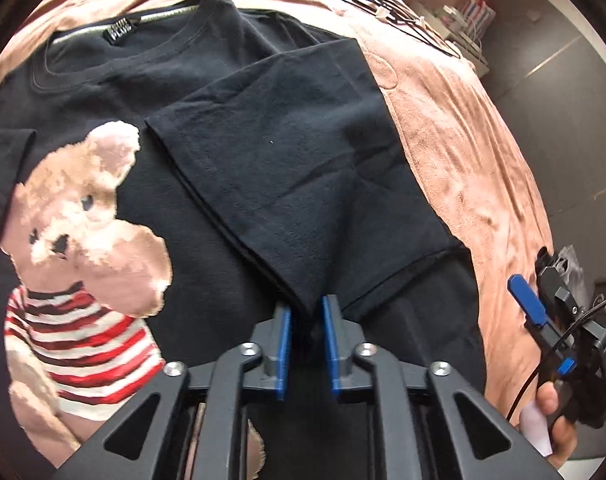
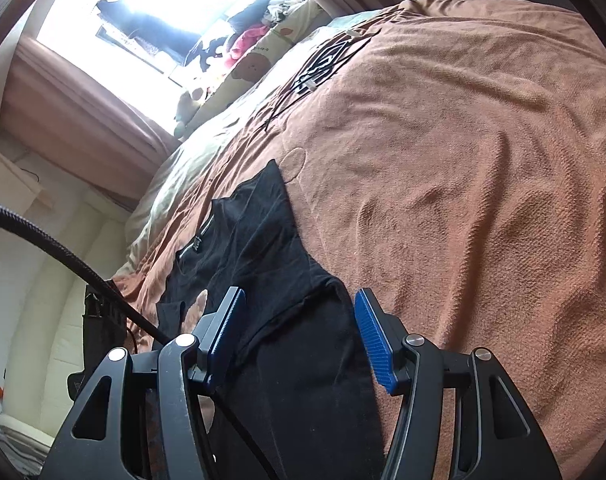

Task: Fold small clothes

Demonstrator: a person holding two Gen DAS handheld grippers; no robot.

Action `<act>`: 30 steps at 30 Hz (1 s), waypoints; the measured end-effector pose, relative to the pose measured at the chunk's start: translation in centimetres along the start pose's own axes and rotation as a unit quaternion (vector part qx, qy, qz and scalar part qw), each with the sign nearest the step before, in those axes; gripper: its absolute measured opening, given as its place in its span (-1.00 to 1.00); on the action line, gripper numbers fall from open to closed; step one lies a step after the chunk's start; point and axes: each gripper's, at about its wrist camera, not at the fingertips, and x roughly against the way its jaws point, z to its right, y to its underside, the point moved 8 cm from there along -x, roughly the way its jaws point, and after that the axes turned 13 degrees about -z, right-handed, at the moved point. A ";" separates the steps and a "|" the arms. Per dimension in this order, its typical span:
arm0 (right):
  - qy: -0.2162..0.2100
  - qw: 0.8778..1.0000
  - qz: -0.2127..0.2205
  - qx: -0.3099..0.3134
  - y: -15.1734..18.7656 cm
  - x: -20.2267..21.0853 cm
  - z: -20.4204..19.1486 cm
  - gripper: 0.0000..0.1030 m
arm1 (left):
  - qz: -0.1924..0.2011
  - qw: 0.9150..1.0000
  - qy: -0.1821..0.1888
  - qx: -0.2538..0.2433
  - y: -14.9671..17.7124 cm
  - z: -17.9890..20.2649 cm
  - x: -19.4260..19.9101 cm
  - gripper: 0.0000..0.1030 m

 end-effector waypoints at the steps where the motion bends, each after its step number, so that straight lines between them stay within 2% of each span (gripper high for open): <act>1: -0.002 1.000 -0.002 0.005 0.1 -0.2 -0.2 0.07 | 0.005 1.000 -0.005 -0.005 -0.1 -0.2 0.4 -0.46; 5: -0.012 1.000 -0.015 0.013 0.2 -1.5 -0.7 0.07 | 0.033 0.999 -0.020 -0.002 -1.3 -1.9 2.4 0.03; 9: -0.010 1.000 -0.030 -0.001 0.3 -2.9 -0.3 0.07 | 0.056 0.997 -0.042 0.016 -3.1 -4.4 3.5 0.03; 14: -0.041 0.997 -0.037 -0.050 0.1 -4.4 0.7 0.07 | 0.079 0.994 -0.071 0.024 -5.5 -6.8 3.7 0.03; 18: -0.085 0.991 -0.045 -0.097 -0.2 -6.1 0.9 0.07 | 0.085 0.992 -0.090 0.026 -7.7 -8.1 2.6 0.03; 24: -0.057 0.993 -0.040 -0.096 -0.6 -7.3 1.1 0.07 | 0.094 0.990 -0.103 0.017 -9.5 -8.8 1.4 0.03; 25: -0.056 0.993 -0.038 -0.092 -0.8 -7.2 1.2 0.07 | 0.099 0.989 -0.108 0.012 -9.6 -8.7 1.4 0.02; 26: -0.053 0.994 -0.034 -0.090 -0.9 -7.1 1.2 0.07 | 0.102 0.988 -0.112 0.005 -9.7 -8.6 1.4 -0.14; 27: -0.046 0.995 -0.028 -0.088 -1.2 -6.9 1.4 0.07 | 0.101 0.988 -0.115 -0.003 -9.8 -8.4 1.2 -0.40; 28: -0.040 0.995 -0.021 -0.087 -1.4 -6.7 1.5 0.07 | 0.096 0.989 -0.109 -0.010 -10.0 -8.2 1.1 -0.50; 30: -0.031 0.996 -0.009 -0.082 -1.8 -6.4 1.9 0.07 | 0.090 0.991 -0.098 -0.020 -10.1 -7.9 1.1 -0.83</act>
